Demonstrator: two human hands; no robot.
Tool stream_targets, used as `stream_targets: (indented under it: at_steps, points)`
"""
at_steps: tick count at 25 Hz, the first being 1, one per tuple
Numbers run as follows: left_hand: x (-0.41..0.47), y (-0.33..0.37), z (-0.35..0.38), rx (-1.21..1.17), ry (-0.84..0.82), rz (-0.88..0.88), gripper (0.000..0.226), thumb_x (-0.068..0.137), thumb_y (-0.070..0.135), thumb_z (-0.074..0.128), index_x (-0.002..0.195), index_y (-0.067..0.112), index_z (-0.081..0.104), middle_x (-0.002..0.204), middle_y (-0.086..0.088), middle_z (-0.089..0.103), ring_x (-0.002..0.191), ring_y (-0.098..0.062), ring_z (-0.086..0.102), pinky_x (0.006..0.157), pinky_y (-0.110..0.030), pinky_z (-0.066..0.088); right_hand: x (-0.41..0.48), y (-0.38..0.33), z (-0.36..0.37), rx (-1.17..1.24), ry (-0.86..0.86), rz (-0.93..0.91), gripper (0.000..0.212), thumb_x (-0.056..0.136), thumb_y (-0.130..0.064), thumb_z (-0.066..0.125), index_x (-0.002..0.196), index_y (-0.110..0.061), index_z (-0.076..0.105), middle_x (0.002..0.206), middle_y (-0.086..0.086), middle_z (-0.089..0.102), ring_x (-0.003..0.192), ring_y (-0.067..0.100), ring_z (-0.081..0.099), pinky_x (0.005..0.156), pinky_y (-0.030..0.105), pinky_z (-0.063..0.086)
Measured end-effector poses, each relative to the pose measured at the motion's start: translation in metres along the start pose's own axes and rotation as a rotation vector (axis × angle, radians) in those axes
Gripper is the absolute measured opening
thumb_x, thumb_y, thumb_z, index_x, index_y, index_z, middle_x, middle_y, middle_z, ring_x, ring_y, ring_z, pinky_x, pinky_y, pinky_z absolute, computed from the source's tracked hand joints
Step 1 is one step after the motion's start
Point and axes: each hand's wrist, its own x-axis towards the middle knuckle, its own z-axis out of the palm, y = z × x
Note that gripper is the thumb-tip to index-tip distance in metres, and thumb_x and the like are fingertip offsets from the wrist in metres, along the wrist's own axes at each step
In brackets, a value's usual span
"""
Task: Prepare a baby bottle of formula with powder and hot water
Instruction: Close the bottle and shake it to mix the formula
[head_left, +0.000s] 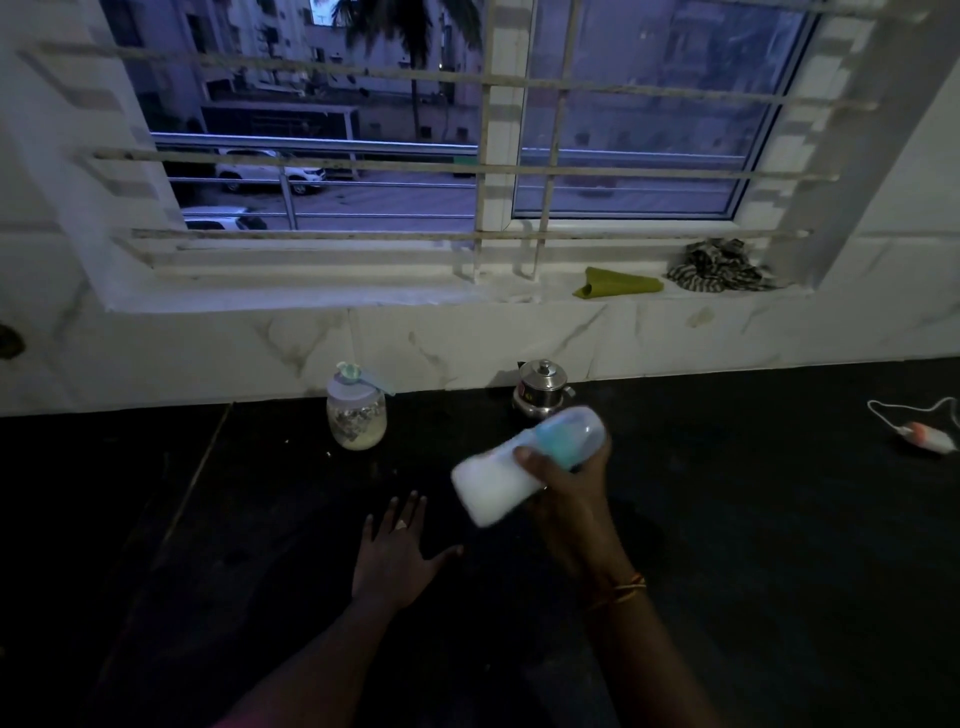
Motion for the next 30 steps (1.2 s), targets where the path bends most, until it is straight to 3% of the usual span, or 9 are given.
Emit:
stream_targets:
  at_steps: [4,7,10,12,18,21,25,27,30]
  points:
    - [0.001,-0.001,0.002,0.001,0.005,0.004,0.129,0.043,0.092,-0.019,0.149,0.022,0.002,0.159,0.006,0.001,0.146,-0.017,-0.003,0.117,-0.045,0.002,-0.003,0.028,0.000,0.693,0.082,0.431,0.106,0.034,-0.020,0.094,0.128,-0.012,0.047,0.126,0.022,0.055,0.105,0.035,0.058,0.058,0.044,0.059]
    - [-0.001,-0.002,-0.003,0.048,-0.050,0.037,0.115,0.050,0.079,-0.008,0.149,0.020,-0.002,0.159,0.003,-0.003,0.146,-0.019,-0.005,0.117,-0.046,0.000,-0.015,0.022,0.005,0.093,0.002,0.507,0.048,0.072,-0.018,0.073,0.114,-0.016,0.050,0.114,0.015,0.059,0.089,0.025,0.061,0.057,0.037,0.059]
    - [0.001,-0.002,-0.003,0.053,-0.060,0.010,0.109,0.057,0.080,-0.003,0.149,0.020,-0.002,0.159,0.004,-0.003,0.146,-0.017,-0.005,0.117,-0.045,0.002,-0.013,0.016,-0.002,-0.729,-0.126,0.346,0.077,0.068,-0.010,0.077,0.127,-0.030,0.033,0.105,-0.005,0.048,0.093,0.015,0.055,0.065,0.024,0.051]
    - [0.002,-0.001,-0.002,0.020,-0.048,0.001,0.121,0.050,0.092,-0.008,0.149,0.021,-0.001,0.159,0.006,-0.002,0.146,-0.015,-0.006,0.117,-0.045,0.000,-0.011,0.013,-0.004,-0.897,-0.054,0.150,0.085,0.065,-0.009,0.078,0.129,-0.034,0.029,0.104,-0.008,0.045,0.092,0.012,0.053,0.068,0.024,0.050]
    - [0.001,0.000,0.000,0.003,-0.021,-0.007,0.129,0.043,0.091,-0.022,0.149,0.021,0.000,0.159,0.007,-0.002,0.146,-0.017,-0.005,0.117,-0.045,0.000,-0.011,0.008,0.000,0.607,0.018,0.448,0.069,0.041,-0.017,0.092,0.101,-0.010,0.057,0.084,0.014,0.072,0.073,0.028,0.071,0.056,0.043,0.060]
    - [0.000,0.000,-0.005,0.019,-0.092,-0.004,0.101,0.072,0.084,0.013,0.149,0.021,-0.004,0.159,0.005,-0.006,0.146,-0.017,-0.008,0.119,-0.045,-0.002,-0.014,-0.002,0.001,0.030,-0.090,0.439,0.031,0.080,-0.019,0.066,0.108,-0.011,0.056,0.083,0.002,0.073,0.072,0.016,0.070,0.058,0.030,0.057]
    - [0.001,0.000,-0.004,0.018,-0.057,0.005,0.123,0.049,0.094,-0.009,0.149,0.022,0.000,0.159,0.006,-0.002,0.146,-0.016,-0.005,0.118,-0.044,0.000,-0.004,0.002,-0.011,-0.774,-0.017,0.148,0.089,0.069,-0.014,0.077,0.137,-0.032,0.023,0.114,-0.006,0.046,0.095,0.015,0.054,0.070,0.026,0.050]
    - [0.001,0.001,0.000,0.001,-0.004,-0.002,0.132,0.040,0.091,-0.022,0.149,0.022,0.003,0.159,0.006,0.002,0.146,-0.016,-0.003,0.118,-0.045,0.001,-0.004,0.010,-0.015,-0.483,0.113,0.057,0.083,0.068,-0.009,0.076,0.132,-0.031,0.028,0.112,-0.001,0.050,0.091,0.019,0.058,0.063,0.029,0.054]
    - [0.001,0.000,0.000,-0.002,-0.008,-0.010,0.131,0.041,0.091,-0.021,0.149,0.022,0.004,0.159,0.007,0.002,0.146,-0.016,-0.002,0.117,-0.045,0.002,0.004,0.017,-0.011,0.550,0.080,0.347,0.096,0.043,-0.020,0.091,0.128,-0.012,0.046,0.121,0.018,0.058,0.089,0.033,0.067,0.055,0.037,0.058]
